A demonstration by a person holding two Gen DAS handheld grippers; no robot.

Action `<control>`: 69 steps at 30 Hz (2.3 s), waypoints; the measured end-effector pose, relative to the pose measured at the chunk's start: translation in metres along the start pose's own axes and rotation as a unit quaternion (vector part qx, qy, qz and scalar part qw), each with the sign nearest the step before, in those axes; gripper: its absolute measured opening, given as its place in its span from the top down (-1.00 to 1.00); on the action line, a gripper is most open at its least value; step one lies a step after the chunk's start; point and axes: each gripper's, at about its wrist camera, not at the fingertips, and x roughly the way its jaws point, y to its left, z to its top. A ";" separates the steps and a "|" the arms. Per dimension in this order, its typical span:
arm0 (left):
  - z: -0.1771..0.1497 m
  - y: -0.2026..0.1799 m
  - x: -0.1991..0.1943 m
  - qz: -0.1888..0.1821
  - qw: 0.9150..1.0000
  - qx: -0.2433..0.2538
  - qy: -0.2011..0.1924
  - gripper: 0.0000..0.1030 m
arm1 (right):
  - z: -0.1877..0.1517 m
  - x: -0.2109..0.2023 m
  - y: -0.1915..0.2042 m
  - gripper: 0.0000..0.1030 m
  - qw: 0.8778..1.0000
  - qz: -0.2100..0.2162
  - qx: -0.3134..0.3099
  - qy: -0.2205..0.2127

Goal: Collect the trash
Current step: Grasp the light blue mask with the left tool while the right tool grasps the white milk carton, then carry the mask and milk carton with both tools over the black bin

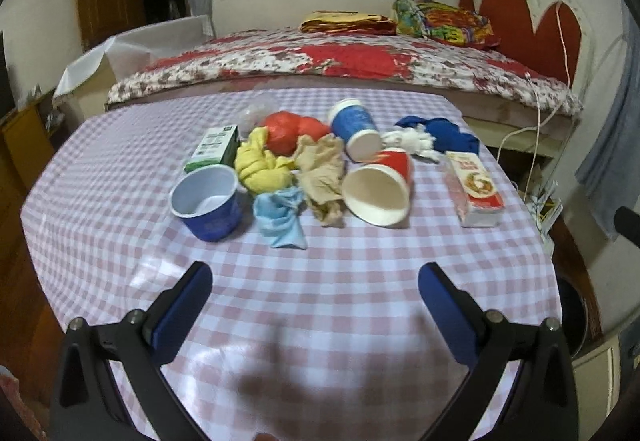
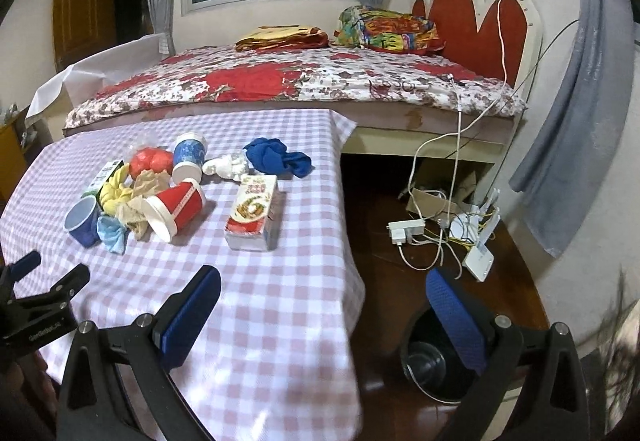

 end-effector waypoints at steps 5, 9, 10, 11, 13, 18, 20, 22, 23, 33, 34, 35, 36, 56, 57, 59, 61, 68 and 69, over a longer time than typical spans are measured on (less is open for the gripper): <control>0.006 0.029 0.018 -0.009 0.999 -0.041 -0.001 -1.00 | 0.011 0.034 0.027 -1.00 1.000 -0.001 -0.020 0.018; 0.012 0.041 0.040 0.001 0.998 -0.059 0.014 -1.00 | 0.019 0.060 0.043 -1.00 0.999 0.006 -0.033 0.034; 0.013 0.044 0.046 0.003 0.997 -0.069 0.017 -1.00 | 0.021 0.066 0.045 -1.00 0.999 0.008 -0.033 0.039; 0.014 0.048 0.049 0.007 0.997 -0.077 0.017 -1.00 | 0.023 0.073 0.047 -1.00 0.999 0.010 -0.031 0.042; 0.016 0.053 0.059 0.003 0.996 -0.089 0.024 -1.00 | 0.027 0.085 0.049 -1.00 0.998 0.015 -0.032 0.048; 0.021 0.046 0.086 0.002 0.997 -0.066 0.046 -0.84 | 0.031 0.112 0.059 -1.00 0.997 0.013 -0.044 0.061; 0.022 0.045 0.095 -0.002 0.996 -0.064 0.055 -0.73 | 0.031 0.123 0.063 -1.00 0.996 0.009 -0.053 0.066; 0.022 0.046 0.101 0.000 0.996 -0.062 0.058 -0.58 | 0.032 0.130 0.065 -1.00 0.996 0.009 -0.057 0.070; 0.022 0.047 0.104 -0.002 0.996 -0.062 0.059 -0.54 | 0.032 0.133 0.066 -1.00 0.996 0.010 -0.059 0.071; 0.026 0.045 0.132 -0.018 0.994 -0.061 0.089 -0.16 | 0.035 0.167 0.064 -0.90 0.995 0.017 -0.054 0.086; 0.027 0.045 0.133 -0.019 0.994 -0.062 0.091 -0.16 | 0.036 0.170 0.064 -0.88 0.995 0.020 -0.052 0.088; 0.028 0.045 0.135 -0.020 0.994 -0.063 0.093 -0.14 | 0.036 0.173 0.063 -0.86 0.994 0.021 -0.051 0.090; 0.028 0.045 0.137 -0.021 0.993 -0.063 0.094 -0.06 | 0.037 0.175 0.063 -0.85 0.994 0.022 -0.051 0.091; 0.035 0.048 0.120 -0.027 0.996 -0.054 0.067 0.54 | 0.032 0.175 0.060 -0.04 0.993 0.054 -0.042 0.098; 0.036 0.049 0.117 -0.028 0.996 -0.056 0.064 0.54 | 0.033 0.172 0.059 -0.04 0.993 0.055 -0.042 0.095; 0.036 0.049 0.109 -0.029 0.996 -0.057 0.058 0.54 | 0.034 0.163 0.055 -0.04 0.994 0.058 -0.037 0.086; 0.037 0.046 0.100 -0.030 0.997 -0.055 0.050 0.54 | 0.035 0.154 0.051 -0.04 0.995 0.061 -0.034 0.078; 0.049 0.022 0.068 -0.052 0.998 -0.028 0.016 0.54 | 0.035 0.116 0.017 -0.04 0.997 0.050 -0.020 0.050; 0.050 0.018 0.065 -0.057 0.998 -0.023 0.012 0.54 | 0.034 0.112 0.011 -0.04 0.998 0.047 -0.018 0.048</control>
